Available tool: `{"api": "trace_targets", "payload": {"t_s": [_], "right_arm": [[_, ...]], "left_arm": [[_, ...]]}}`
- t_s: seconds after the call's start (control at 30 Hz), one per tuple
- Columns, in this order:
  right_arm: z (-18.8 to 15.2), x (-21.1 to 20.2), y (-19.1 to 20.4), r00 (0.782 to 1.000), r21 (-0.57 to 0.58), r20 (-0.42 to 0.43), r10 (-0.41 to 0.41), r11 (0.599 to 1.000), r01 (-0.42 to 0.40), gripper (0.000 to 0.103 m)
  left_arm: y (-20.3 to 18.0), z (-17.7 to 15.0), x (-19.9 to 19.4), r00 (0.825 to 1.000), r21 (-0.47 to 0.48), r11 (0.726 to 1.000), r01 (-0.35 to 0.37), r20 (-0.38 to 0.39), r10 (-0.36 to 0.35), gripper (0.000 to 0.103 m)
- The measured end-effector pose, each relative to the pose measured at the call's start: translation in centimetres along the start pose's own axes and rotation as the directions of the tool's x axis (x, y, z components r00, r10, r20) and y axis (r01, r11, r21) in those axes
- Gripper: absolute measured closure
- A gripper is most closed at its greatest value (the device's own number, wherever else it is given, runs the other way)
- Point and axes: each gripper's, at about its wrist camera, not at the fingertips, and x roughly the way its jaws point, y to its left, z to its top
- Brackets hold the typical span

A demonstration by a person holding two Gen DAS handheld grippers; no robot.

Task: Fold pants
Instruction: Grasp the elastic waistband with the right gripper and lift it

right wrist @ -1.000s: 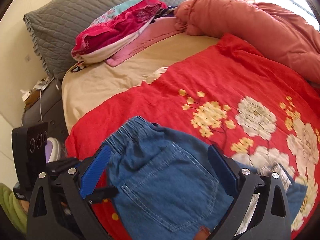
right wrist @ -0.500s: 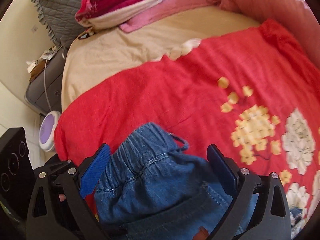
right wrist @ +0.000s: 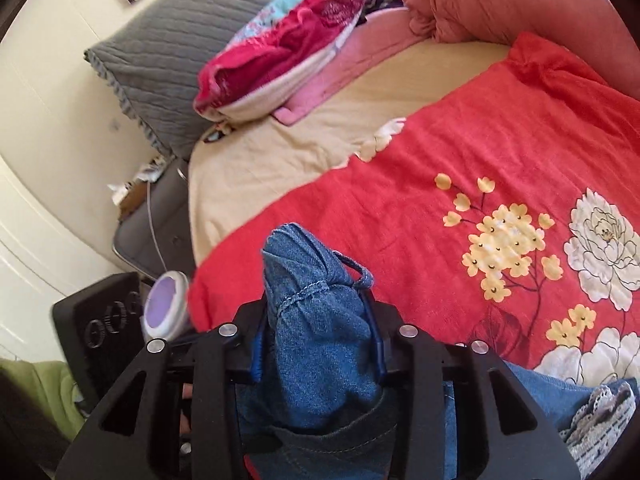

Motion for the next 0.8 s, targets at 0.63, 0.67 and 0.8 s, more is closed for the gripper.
{"api": "trace_targets", "payload": {"t_s": [0.63,0.67,0.8], "right_arm": [[-4.1,-11.4,-4.1,0.978,0.058,0.205,-0.033,0.998,0.022,0.065],[-4.4,-12.0,-4.5,0.976,0.063,0.216,-0.037,0.998,0.024,0.065],[-6.1,-14.1,-6.6,0.964,0.099,0.263,-0.038,0.995,0.013,0.065]], "left_arm": [[-10.9,-0.4,2.9,0.991,0.059,0.990,0.128,-0.054,-0.125,0.051],[-11.5,-0.5,3.2,0.991,0.070,0.989,0.127,-0.058,-0.123,0.051],[-14.1,-1.0,5.0,0.992,0.120,0.986,0.115,-0.070,-0.107,0.051]]}}
